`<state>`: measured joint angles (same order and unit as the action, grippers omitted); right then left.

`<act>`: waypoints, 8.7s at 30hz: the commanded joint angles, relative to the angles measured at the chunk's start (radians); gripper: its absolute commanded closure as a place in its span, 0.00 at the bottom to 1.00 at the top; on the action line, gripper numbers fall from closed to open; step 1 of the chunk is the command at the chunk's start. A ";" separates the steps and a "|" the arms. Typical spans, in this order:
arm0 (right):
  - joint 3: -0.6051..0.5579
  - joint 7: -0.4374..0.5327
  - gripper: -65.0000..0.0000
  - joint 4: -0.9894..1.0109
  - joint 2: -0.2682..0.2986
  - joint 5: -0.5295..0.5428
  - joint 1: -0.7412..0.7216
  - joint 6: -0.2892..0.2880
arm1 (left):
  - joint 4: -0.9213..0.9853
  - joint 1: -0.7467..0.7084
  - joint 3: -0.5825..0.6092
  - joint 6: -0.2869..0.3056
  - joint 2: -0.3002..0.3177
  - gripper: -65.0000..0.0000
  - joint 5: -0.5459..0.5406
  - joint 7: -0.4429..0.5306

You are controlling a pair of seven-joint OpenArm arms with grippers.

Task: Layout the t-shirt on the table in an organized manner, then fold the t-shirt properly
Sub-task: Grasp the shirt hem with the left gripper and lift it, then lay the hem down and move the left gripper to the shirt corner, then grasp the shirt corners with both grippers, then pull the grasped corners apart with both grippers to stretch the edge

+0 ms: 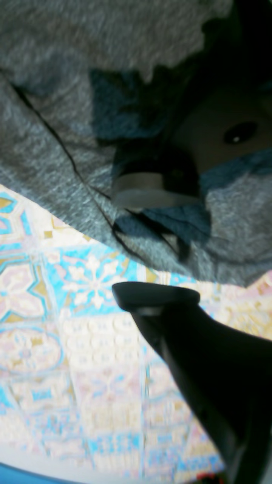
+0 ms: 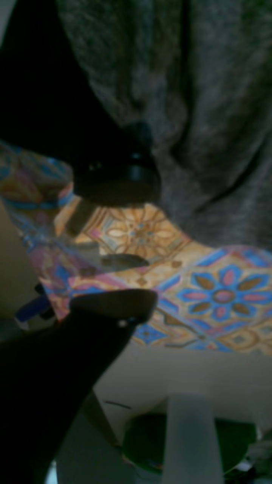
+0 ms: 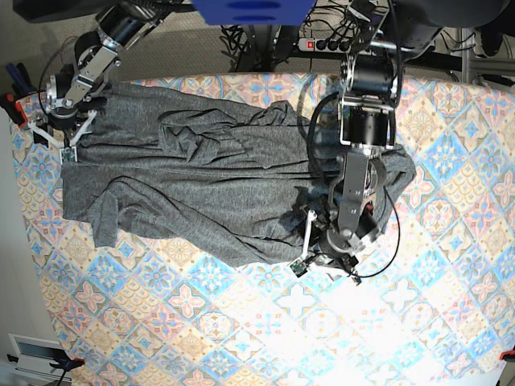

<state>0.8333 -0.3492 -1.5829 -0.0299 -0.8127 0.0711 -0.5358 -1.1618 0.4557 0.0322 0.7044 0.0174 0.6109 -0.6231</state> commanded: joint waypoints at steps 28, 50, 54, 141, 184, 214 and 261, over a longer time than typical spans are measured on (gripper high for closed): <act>0.047 0.022 0.46 -0.112 0.012 -0.081 -0.015 0.018 | 0.880 0.340 -0.125 -0.006 0.037 0.88 -0.010 0.518; 0.047 0.023 0.46 -0.112 0.012 -0.081 -0.014 0.018 | 0.886 0.340 -0.251 -0.197 0.230 0.92 -0.085 0.599; 0.047 0.023 0.46 -0.112 0.012 -0.081 0.002 0.018 | 0.885 0.341 -0.280 -0.251 0.230 0.92 -0.085 0.601; -0.116 -0.597 0.46 -0.388 -0.127 0.005 0.089 -0.162 | -0.864 -0.908 -0.426 -0.006 0.083 0.59 0.022 0.233; -0.068 -0.945 0.46 -0.331 -0.127 0.502 0.003 -0.162 | -0.834 -0.886 -0.317 -0.006 0.043 0.59 0.103 0.230; -0.119 -0.865 1.00 -0.211 -0.127 0.586 0.123 -0.162 | -0.852 -0.851 -0.325 -0.006 0.045 0.60 0.100 0.230; -0.165 -0.858 1.00 -0.373 -0.098 0.373 0.048 -0.162 | -0.544 -0.739 -0.272 -0.006 -0.009 0.35 0.436 0.386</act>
<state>0.6685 -1.2114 -1.9373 -0.1356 -0.4381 0.1268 -0.7029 -1.7199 -0.2787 -0.2405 0.6720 0.0055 1.0122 -0.1856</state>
